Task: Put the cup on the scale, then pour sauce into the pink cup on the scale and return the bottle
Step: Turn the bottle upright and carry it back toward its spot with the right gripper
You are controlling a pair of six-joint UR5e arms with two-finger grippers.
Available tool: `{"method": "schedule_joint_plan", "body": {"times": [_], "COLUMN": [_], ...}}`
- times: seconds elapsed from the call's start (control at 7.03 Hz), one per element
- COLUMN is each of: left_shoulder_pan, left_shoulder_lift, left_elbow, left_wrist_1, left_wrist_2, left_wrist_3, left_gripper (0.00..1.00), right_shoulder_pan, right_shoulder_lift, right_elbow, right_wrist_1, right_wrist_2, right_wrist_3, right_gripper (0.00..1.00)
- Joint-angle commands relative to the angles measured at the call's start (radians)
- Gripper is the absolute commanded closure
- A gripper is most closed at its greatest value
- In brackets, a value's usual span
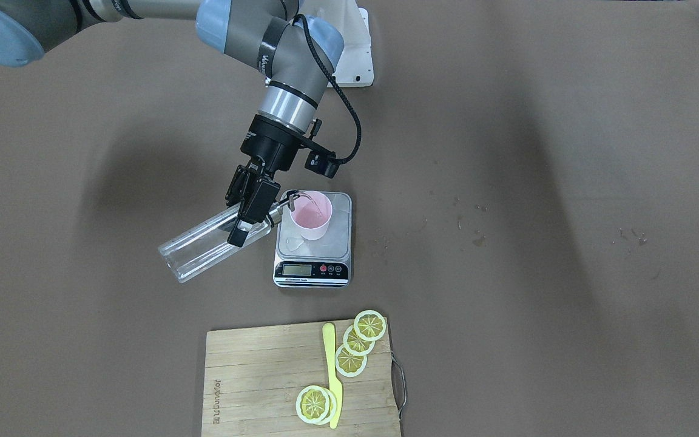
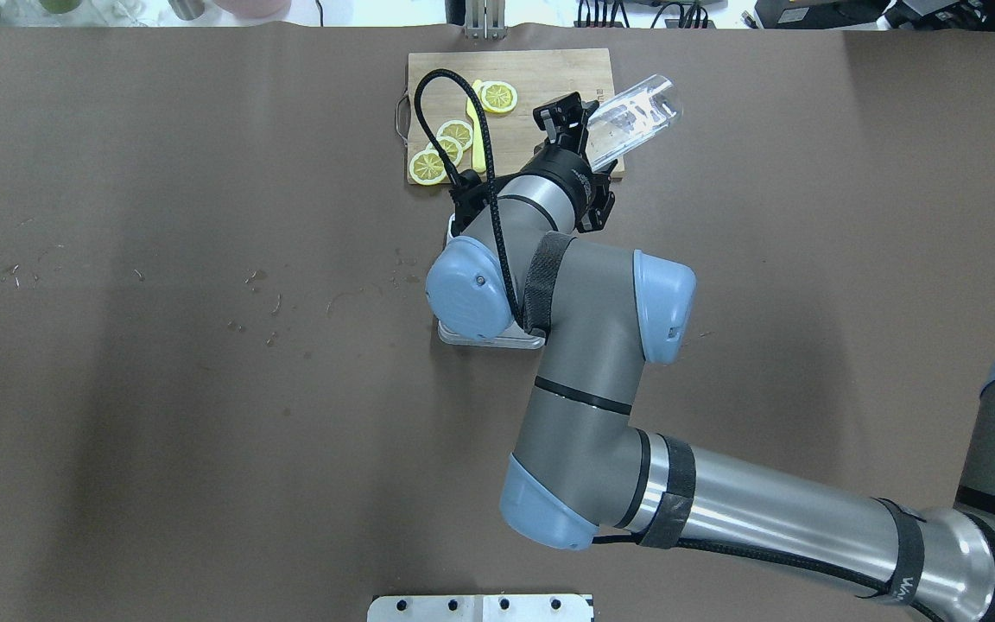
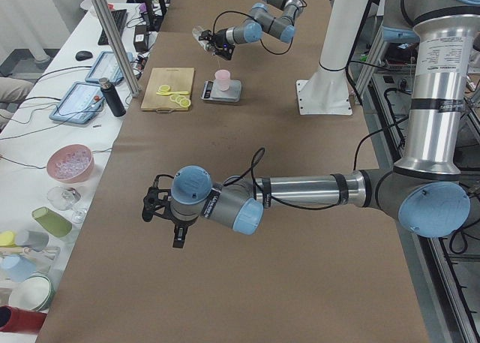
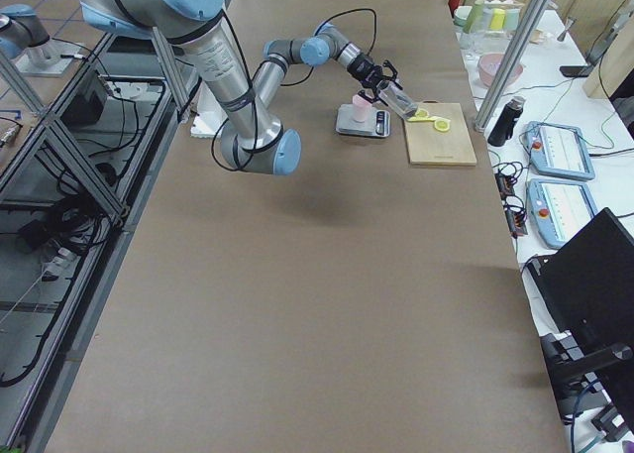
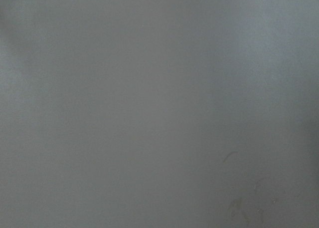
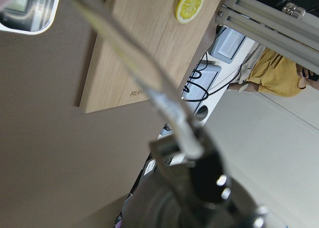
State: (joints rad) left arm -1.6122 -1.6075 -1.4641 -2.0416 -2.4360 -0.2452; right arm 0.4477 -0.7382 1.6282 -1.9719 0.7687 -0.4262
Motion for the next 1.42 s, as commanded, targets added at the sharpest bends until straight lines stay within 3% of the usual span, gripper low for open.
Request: {"method": "schedule_joint_plan", "body": {"times": [0.0,0.43,0.57,0.71,1.0,1.28], "left_shoulder_pan": [0.000,0.000,0.000,0.000,-0.002,-0.003], "left_shoulder_lift": [0.000,0.000,0.000,0.000,0.000,-0.006], "left_elbow": [0.008,0.005,0.004,0.004,0.001,-0.002], "left_wrist_1": [-0.023,-0.046,-0.048,-0.054,-0.057,-0.060], "left_wrist_2": [0.003,0.008,0.009,0.011,0.009,0.009], "left_wrist_3": [0.000,0.000,0.000,-0.002,0.000,0.000], "left_gripper": [0.03,0.03,0.03,0.03,0.03,0.03], "right_shoulder_pan": [0.023,0.098,0.133,0.169,0.221,0.343], "right_shoulder_lift": [-0.012,-0.073,-0.098,-0.115,-0.144,-0.229], "right_elbow": [0.001,-0.001,-0.001,0.001,0.001,-0.004], "right_wrist_1": [0.123,0.293,0.354,0.395,0.427,0.559], "right_wrist_2": [0.102,0.283,0.384,0.487,0.581,0.800], "right_wrist_3": [0.027,0.116,0.186,0.240,0.324,0.346], "right_gripper": [1.00,1.00,1.00,1.00,1.00,1.00]}}
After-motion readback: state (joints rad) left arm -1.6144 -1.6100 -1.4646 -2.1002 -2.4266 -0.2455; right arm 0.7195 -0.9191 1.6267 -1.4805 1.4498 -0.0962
